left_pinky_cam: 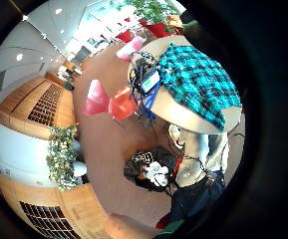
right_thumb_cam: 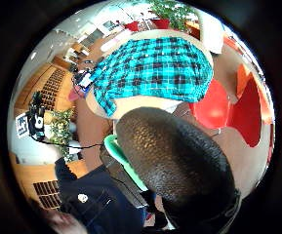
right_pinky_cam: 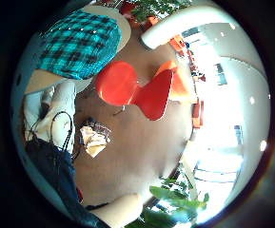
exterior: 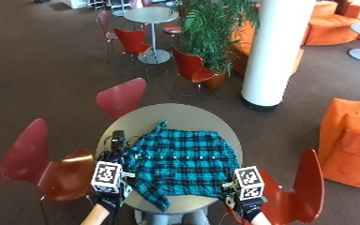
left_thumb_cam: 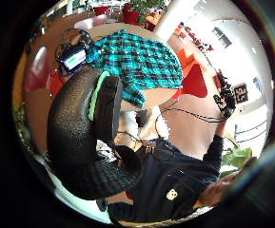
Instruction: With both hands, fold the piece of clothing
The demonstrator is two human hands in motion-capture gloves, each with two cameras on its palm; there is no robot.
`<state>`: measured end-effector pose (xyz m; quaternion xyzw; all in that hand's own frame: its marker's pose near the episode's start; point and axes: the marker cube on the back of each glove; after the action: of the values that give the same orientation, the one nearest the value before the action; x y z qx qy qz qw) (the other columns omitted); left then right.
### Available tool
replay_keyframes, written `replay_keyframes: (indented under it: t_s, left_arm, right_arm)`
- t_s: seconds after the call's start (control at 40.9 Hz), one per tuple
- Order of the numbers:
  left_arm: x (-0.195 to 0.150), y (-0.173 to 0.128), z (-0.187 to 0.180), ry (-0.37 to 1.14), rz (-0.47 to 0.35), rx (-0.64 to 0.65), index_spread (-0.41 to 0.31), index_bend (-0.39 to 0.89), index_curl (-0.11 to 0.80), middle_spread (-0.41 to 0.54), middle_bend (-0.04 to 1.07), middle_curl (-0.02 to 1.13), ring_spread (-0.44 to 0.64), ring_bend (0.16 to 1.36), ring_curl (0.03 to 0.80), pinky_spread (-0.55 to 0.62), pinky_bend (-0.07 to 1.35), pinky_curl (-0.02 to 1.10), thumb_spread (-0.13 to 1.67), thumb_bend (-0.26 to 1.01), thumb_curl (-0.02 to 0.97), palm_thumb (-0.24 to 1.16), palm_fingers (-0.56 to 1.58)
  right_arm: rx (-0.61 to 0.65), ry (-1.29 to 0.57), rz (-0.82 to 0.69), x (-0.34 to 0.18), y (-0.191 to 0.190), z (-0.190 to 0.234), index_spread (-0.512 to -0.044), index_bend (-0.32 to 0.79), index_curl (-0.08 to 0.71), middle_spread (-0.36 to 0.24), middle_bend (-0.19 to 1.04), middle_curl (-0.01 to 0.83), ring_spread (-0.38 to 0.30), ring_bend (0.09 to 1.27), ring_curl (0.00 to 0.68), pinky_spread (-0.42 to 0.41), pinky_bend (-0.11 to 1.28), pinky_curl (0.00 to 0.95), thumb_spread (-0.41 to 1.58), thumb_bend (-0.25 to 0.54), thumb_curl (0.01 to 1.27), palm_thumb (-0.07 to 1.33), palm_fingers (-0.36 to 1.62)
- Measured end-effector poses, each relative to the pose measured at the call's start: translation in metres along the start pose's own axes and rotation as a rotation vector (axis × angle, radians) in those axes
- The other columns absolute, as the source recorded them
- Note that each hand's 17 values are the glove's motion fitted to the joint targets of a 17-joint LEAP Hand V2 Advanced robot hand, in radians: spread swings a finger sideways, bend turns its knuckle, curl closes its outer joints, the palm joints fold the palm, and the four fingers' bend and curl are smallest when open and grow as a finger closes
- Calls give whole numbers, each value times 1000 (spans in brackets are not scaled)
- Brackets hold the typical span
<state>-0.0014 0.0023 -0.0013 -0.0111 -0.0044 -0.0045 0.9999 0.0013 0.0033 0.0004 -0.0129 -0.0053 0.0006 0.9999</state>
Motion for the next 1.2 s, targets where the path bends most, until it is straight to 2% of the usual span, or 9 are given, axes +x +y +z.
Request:
replay_keyframes:
  t_s: [0.147, 0.22, 0.318, 0.563, 0.636, 0.709, 0.856, 1.076, 1.199]
  left_arm:
    - [1, -1, 1, 15, 5, -35, -43, 61, 24, 134, 169, 96, 139, 651, 211, 120, 505, 190, 786, 131, 82, 215, 300]
    - [2, -2, 2, 19, 11, -38, -49, 77, 38, 152, 178, 121, 158, 684, 238, 134, 527, 219, 915, 125, 102, 219, 272]
    - [3, -5, 5, 4, 25, -41, -53, 93, 60, 173, 181, 147, 179, 712, 257, 146, 547, 244, 1034, 108, 124, 215, 240]
    - [10, -6, -2, -6, 34, -66, -66, 139, 124, 179, 182, 198, 186, 721, 273, 157, 545, 276, 1179, 69, 173, 218, 245]
    - [6, -10, 2, -22, 28, -71, -94, 175, 155, 132, 251, 230, 175, 687, 265, 151, 483, 265, 1198, 63, 189, 234, 325]
    - [3, -13, 7, -23, 27, -75, -103, 170, 176, 101, 263, 249, 165, 659, 261, 145, 459, 268, 1210, 57, 202, 247, 353]
    - [4, -6, 8, 16, 41, -93, -114, 161, 212, 81, 232, 278, 158, 640, 267, 138, 435, 281, 1223, 39, 225, 268, 357]
    - [12, 8, 16, 39, 56, -144, -111, 144, 241, 78, 188, 300, 155, 623, 274, 133, 418, 301, 1224, 4, 250, 285, 361]
    - [17, 5, 13, 27, 55, -126, -107, 142, 252, 83, 176, 306, 158, 619, 279, 132, 415, 311, 1222, -10, 261, 292, 356]
  right_arm:
    - [37, 57, 43, 8, -1, -1, -266, 124, 69, 8, 175, 71, 98, 309, 90, 158, 509, 168, 750, 86, 56, 157, 106]
    - [55, 81, 52, 11, -3, -1, -297, 130, 88, 9, 182, 94, 113, 325, 109, 177, 529, 193, 876, 78, 71, 159, 86]
    - [5, 3, 32, 6, 4, -13, -318, 141, 112, 10, 189, 122, 125, 344, 129, 192, 543, 217, 998, 63, 89, 154, 89]
    - [-54, -117, -3, 6, -5, -28, -331, 129, 151, 20, 206, 186, 132, 397, 173, 200, 550, 256, 1163, 44, 133, 182, 118]
    - [-63, -103, 2, 4, -8, -35, -331, 118, 154, 15, 211, 203, 113, 442, 192, 197, 549, 261, 1197, 34, 141, 181, 168]
    - [-70, -97, 2, 2, -10, -41, -332, 115, 159, 14, 204, 218, 105, 467, 209, 195, 557, 275, 1219, 24, 150, 184, 173]
    - [-78, -117, -18, -5, -12, -39, -332, 118, 169, 13, 203, 245, 90, 483, 233, 188, 568, 294, 1253, 8, 166, 191, 169]
    - [-116, -66, -73, -25, 18, -42, -338, 124, 185, 12, 193, 274, 76, 496, 254, 172, 577, 313, 1300, -9, 180, 196, 184]
    - [-140, -47, -75, -24, 19, -37, -339, 121, 189, 12, 197, 287, 73, 492, 262, 170, 583, 322, 1313, -10, 186, 194, 185]
